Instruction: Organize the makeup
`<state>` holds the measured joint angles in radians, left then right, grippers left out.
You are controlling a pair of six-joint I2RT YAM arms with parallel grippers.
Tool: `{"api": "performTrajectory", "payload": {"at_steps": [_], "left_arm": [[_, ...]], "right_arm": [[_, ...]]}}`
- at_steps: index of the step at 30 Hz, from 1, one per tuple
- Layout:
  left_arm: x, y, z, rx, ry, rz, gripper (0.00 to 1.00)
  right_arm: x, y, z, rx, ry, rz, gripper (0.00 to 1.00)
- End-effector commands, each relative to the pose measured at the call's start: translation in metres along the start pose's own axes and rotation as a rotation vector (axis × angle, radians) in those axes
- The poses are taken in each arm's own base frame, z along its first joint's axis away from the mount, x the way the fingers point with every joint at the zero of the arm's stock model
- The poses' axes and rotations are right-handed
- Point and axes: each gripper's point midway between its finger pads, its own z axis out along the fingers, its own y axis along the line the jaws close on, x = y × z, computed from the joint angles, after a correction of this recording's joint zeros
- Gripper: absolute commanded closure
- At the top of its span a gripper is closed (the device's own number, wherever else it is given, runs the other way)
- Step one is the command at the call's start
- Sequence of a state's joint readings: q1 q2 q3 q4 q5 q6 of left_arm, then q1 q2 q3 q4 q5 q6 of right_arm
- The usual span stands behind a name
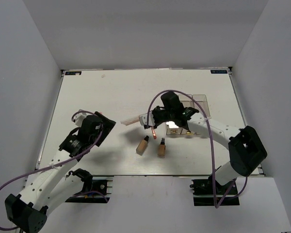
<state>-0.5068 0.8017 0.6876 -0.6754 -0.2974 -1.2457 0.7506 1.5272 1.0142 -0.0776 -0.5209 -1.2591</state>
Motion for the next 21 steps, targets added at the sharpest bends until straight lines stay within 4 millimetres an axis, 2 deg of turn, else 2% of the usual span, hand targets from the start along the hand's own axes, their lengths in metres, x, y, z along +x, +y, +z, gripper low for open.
{"api": "performTrajectory", "payload": {"at_steps": [1,2,5,6,8,9,11,13,16,21], "left_arm": [[-0.026,-0.012,-0.018,0.040,-0.098,-0.025,0.02],[-0.028,-0.013,-0.019,0.046,-0.104,-0.028,0.02],[-0.030,-0.016,-0.020,0.054,-0.112,-0.029,0.02],[-0.029,-0.017,-0.019,0.057,-0.108,-0.027,0.02],[-0.028,-0.018,-0.017,0.057,-0.102,-0.019,0.02],[-0.028,-0.021,-0.017,0.064,-0.102,-0.017,0.02],[-0.026,-0.022,-0.015,0.066,-0.094,-0.010,0.02],[-0.025,-0.023,-0.014,0.069,-0.088,-0.004,0.02],[-0.020,-0.024,-0.010,0.078,-0.069,0.003,0.02],[-0.011,-0.028,-0.001,0.095,-0.035,0.020,0.02]], "right_arm": [[-0.011,-0.045,-0.028,0.099,0.025,0.140,1.00],[-0.016,-0.063,-0.035,0.131,0.025,0.156,1.00],[-0.009,-0.075,-0.046,0.149,0.071,0.308,1.00],[-0.009,-0.091,-0.056,0.193,0.083,0.360,1.00],[-0.002,-0.094,-0.063,0.197,0.122,0.439,1.00],[0.000,-0.107,-0.074,0.242,0.155,0.464,1.00],[0.014,-0.101,-0.088,0.241,0.218,0.604,1.00],[0.018,-0.105,-0.102,0.282,0.259,0.671,1.00],[0.036,-0.092,-0.122,0.320,0.345,0.765,1.00],[0.061,-0.073,-0.141,0.360,0.469,0.896,1.00]]}}
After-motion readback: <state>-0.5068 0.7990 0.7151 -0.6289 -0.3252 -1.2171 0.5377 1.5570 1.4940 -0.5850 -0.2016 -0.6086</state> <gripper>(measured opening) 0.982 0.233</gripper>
